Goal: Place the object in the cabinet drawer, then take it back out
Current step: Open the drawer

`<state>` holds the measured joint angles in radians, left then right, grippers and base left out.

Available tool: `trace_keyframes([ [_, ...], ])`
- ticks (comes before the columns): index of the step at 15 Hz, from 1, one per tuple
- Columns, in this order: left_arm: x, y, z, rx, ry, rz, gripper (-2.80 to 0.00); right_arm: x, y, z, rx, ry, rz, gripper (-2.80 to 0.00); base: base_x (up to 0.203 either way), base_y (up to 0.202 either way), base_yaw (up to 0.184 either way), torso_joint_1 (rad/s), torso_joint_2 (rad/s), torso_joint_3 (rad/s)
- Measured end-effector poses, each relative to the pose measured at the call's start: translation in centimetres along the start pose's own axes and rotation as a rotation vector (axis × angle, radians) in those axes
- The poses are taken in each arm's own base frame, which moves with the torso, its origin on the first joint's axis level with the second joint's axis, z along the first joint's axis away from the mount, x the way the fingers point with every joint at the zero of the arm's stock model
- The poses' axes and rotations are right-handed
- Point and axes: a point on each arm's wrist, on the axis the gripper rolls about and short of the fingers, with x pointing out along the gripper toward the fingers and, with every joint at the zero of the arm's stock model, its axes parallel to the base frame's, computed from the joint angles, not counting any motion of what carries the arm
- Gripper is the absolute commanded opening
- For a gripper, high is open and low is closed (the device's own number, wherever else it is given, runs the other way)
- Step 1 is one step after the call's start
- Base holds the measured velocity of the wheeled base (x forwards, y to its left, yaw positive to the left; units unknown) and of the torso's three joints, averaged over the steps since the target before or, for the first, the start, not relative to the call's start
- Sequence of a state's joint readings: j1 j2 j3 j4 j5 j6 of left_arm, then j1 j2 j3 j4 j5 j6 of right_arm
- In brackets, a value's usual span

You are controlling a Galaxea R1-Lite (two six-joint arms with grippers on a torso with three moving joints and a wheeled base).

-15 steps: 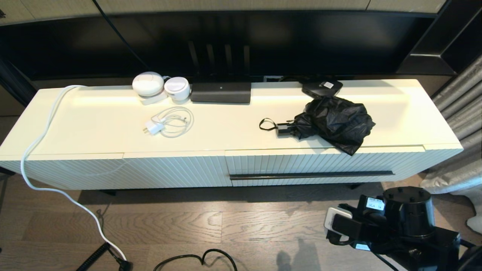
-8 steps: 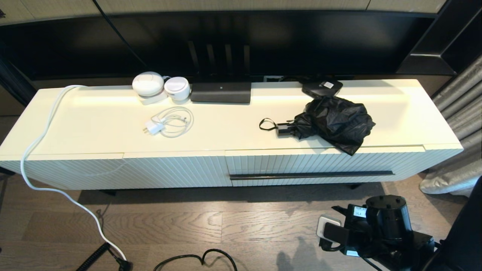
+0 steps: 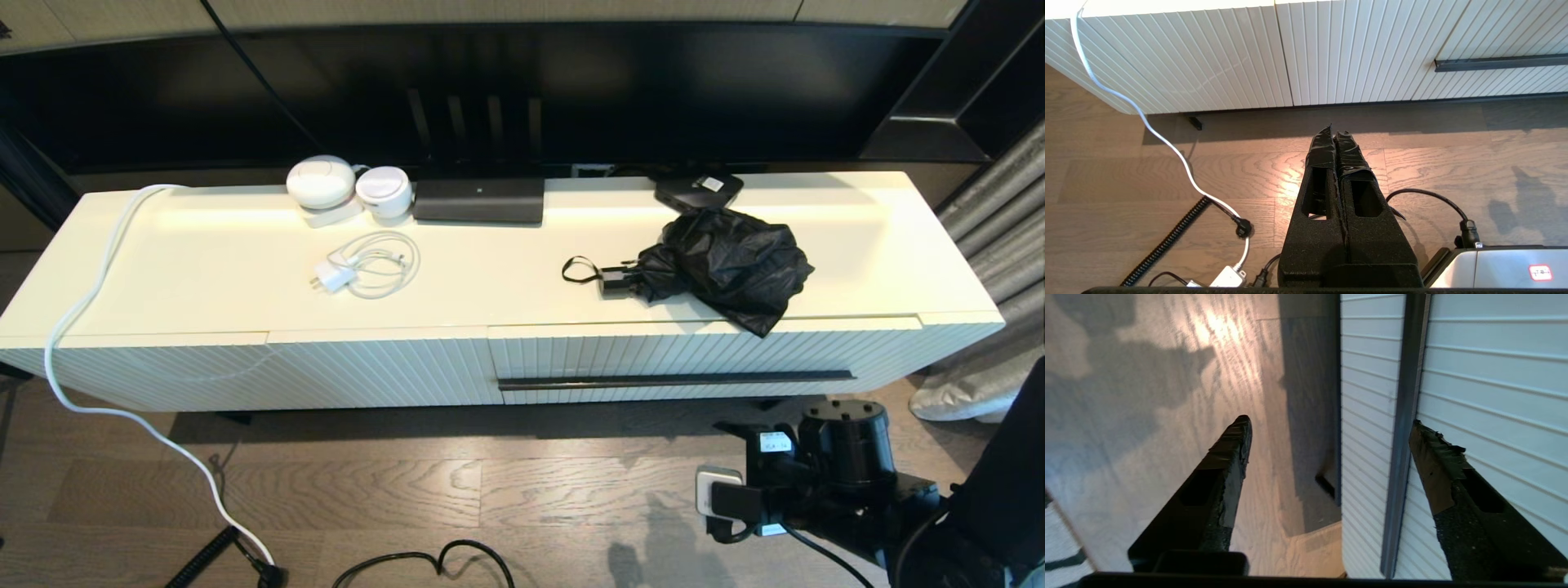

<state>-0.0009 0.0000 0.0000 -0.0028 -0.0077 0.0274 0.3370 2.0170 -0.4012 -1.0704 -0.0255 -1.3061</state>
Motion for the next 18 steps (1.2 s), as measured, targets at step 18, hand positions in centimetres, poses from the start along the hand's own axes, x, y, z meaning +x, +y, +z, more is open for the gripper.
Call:
trace_keyframes([
  [18,0.0,0.0,0.0,0.0,0.0,0.0,-2.8,7.8,-0.4,-0.1,0.001,-0.017,-0.023,0.0,0.0,0.0,0.0,0.0,0.0,0.0],
])
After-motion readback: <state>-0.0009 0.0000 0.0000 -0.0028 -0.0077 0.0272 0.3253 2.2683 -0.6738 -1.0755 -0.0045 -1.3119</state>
